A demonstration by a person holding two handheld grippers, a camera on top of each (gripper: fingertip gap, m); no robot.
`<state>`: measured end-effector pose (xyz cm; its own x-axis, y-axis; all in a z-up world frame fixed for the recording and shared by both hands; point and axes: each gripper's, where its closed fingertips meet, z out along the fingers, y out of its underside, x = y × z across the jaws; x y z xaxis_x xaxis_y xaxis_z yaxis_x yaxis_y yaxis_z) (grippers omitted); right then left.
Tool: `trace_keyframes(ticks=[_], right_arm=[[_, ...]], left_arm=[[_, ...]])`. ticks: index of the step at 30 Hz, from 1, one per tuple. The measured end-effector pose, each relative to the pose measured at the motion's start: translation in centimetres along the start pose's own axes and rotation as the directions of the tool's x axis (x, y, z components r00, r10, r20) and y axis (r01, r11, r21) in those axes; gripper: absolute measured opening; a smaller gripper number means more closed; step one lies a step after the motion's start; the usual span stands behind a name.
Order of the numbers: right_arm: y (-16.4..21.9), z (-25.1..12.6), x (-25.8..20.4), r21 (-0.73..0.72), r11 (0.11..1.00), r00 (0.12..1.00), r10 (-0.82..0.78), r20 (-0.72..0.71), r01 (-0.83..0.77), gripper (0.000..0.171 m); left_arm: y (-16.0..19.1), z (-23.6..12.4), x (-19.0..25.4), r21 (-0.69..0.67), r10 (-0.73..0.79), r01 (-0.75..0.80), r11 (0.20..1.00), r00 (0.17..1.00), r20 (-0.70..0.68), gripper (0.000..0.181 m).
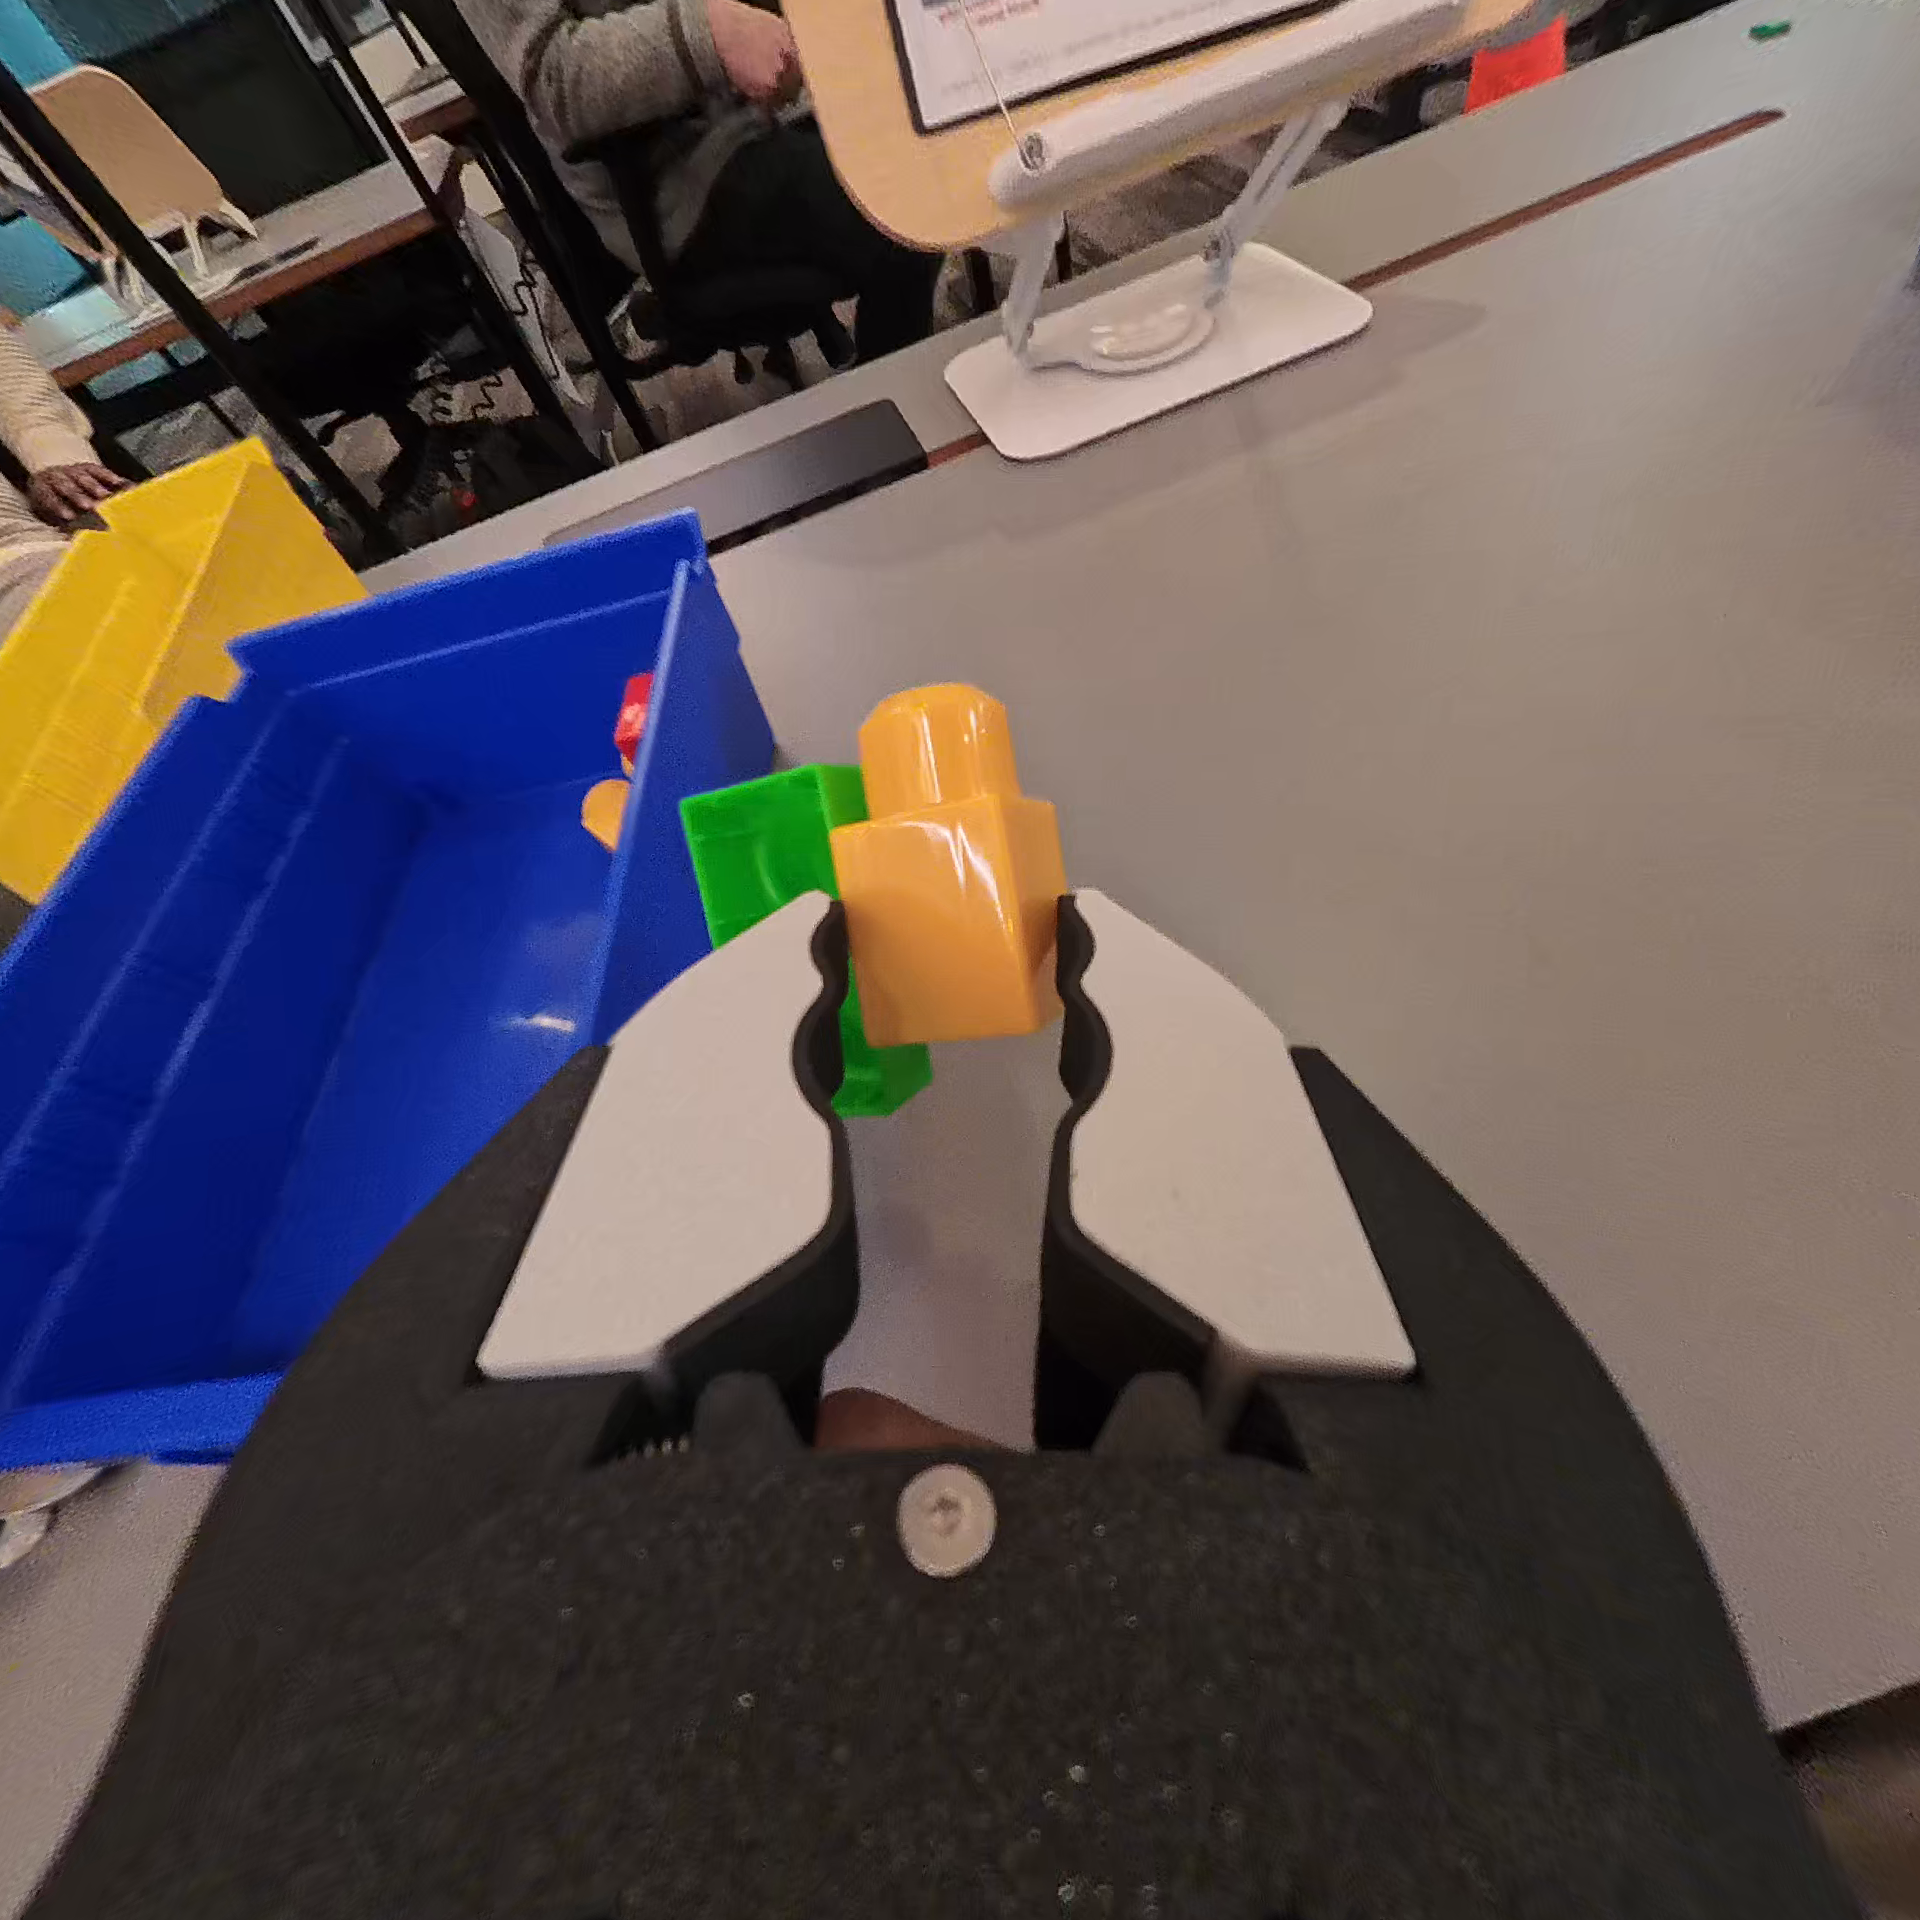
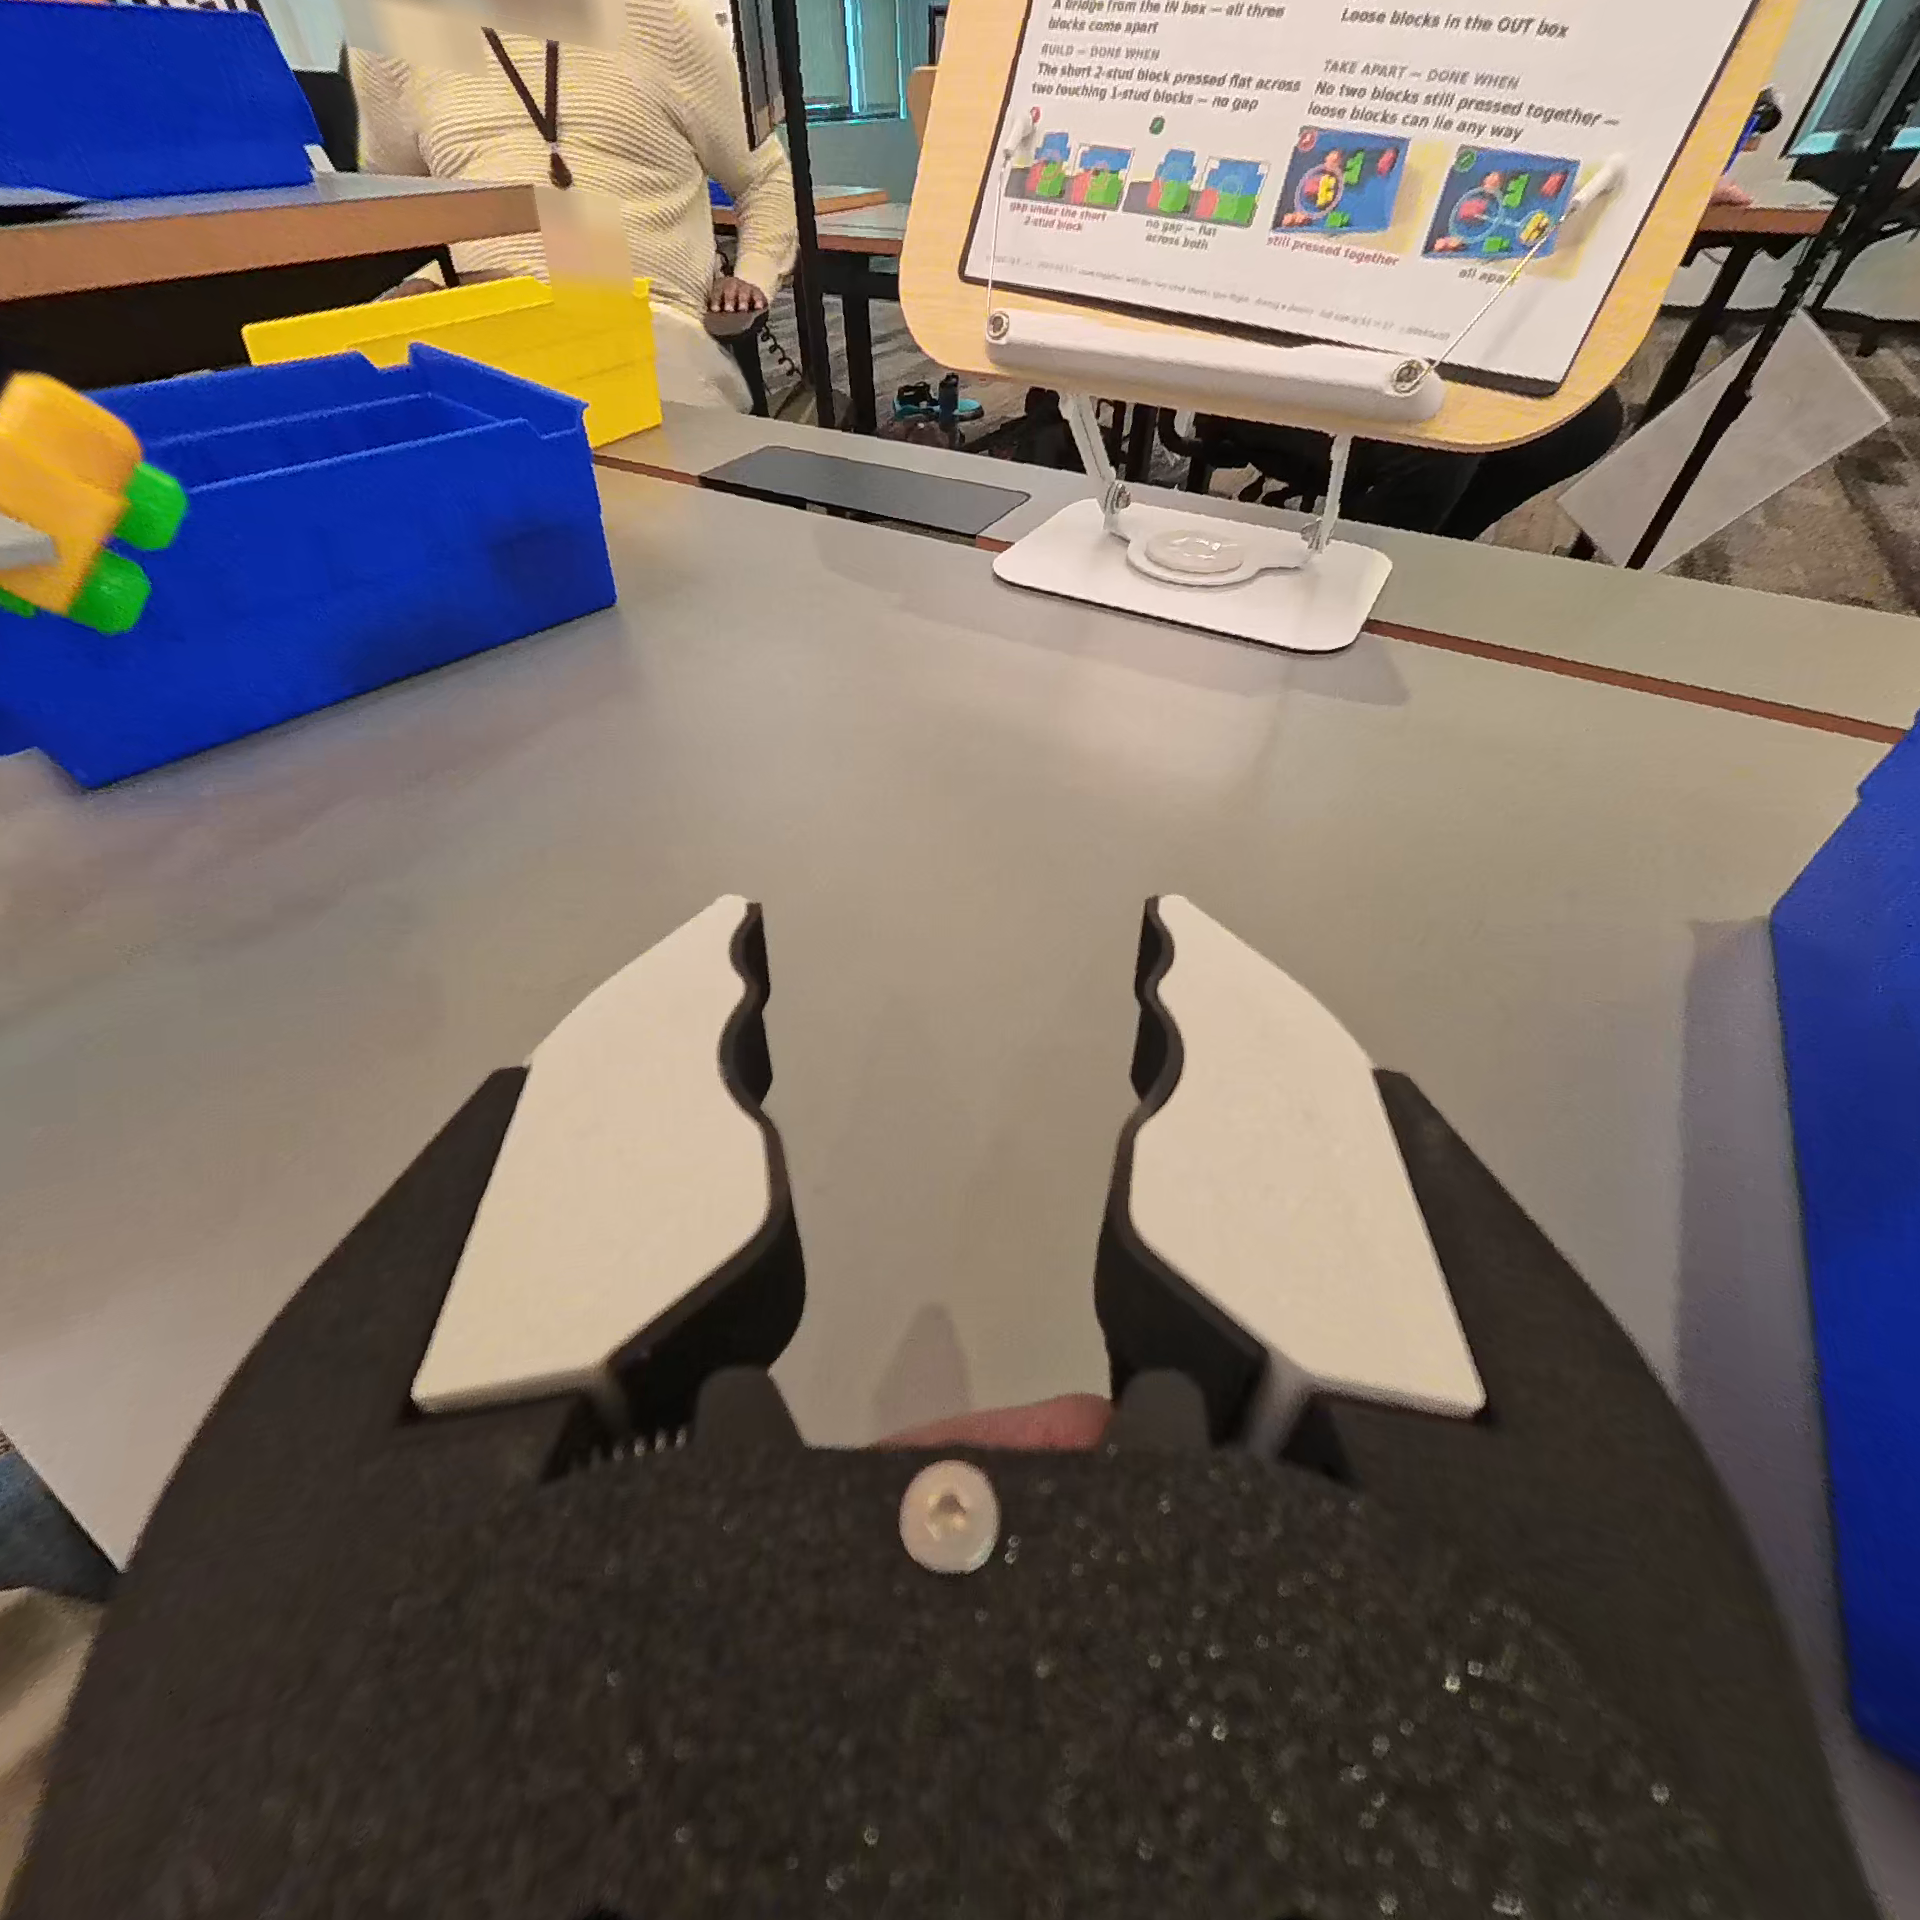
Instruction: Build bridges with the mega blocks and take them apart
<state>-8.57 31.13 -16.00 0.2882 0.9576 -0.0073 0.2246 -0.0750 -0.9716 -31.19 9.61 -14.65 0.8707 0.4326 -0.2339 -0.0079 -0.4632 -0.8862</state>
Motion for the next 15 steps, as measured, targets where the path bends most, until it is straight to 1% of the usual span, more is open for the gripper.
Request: trace_keyframes(ticks=[1, 4, 6, 9, 11, 13, 15], right_arm=[[0.0, 0.0, 0.0, 0.000, 1.000, 1.000, 0.003, 0.000, -0.003, 0.068], [0.0, 0.1, 0.1, -0.001, 1.000, 1.000, 0.001, -0.001, -0.001, 0.068], [0.0, 0.1, 0.1, -0.003, 1.000, 1.000, -0.005, -0.002, 0.005, 0.068], [0.3, 0.2, 0.5, -0.010, 1.000, 1.000, -0.001, -0.005, 0.001, 0.068], [0.7, 0.3, 0.7, -0.024, 1.000, 1.000, 0.005, -0.005, -0.006, 0.068], [1.0, 0.4, 0.9, -0.035, 0.999, 1.000, 0.009, -0.006, -0.010, 0.068], [1.2, 0.3, 1.0, -0.043, 0.999, 1.000, 0.010, -0.007, -0.010, 0.068]], left_arm=[[0.3, 0.2, 0.5, -0.006, 0.000, 0.000, 1.000, 1.000, -0.010, 0.038], [0.6, 1.3, 3.0, -0.023, 0.008, -0.011, 1.000, 0.994, -0.111, 0.038], [0.5, 2.8, 4.7, -0.046, 0.057, -0.066, 0.997, 0.984, -0.167, 0.038], [-0.4, 6.2, 7.8, -0.079, 0.140, -0.167, 0.983, 0.954, -0.265, 0.038], [-1.1, 8.7, 10.4, -0.101, 0.178, -0.227, 0.969, 0.917, -0.357, 0.038], [-1.5, 11.3, 12.6, -0.135, 0.214, -0.297, 0.945, 0.877, -0.429, 0.038], [-1.6, 13.4, 14.6, -0.177, 0.257, -0.388, 0.904, 0.827, -0.499, 0.038]])
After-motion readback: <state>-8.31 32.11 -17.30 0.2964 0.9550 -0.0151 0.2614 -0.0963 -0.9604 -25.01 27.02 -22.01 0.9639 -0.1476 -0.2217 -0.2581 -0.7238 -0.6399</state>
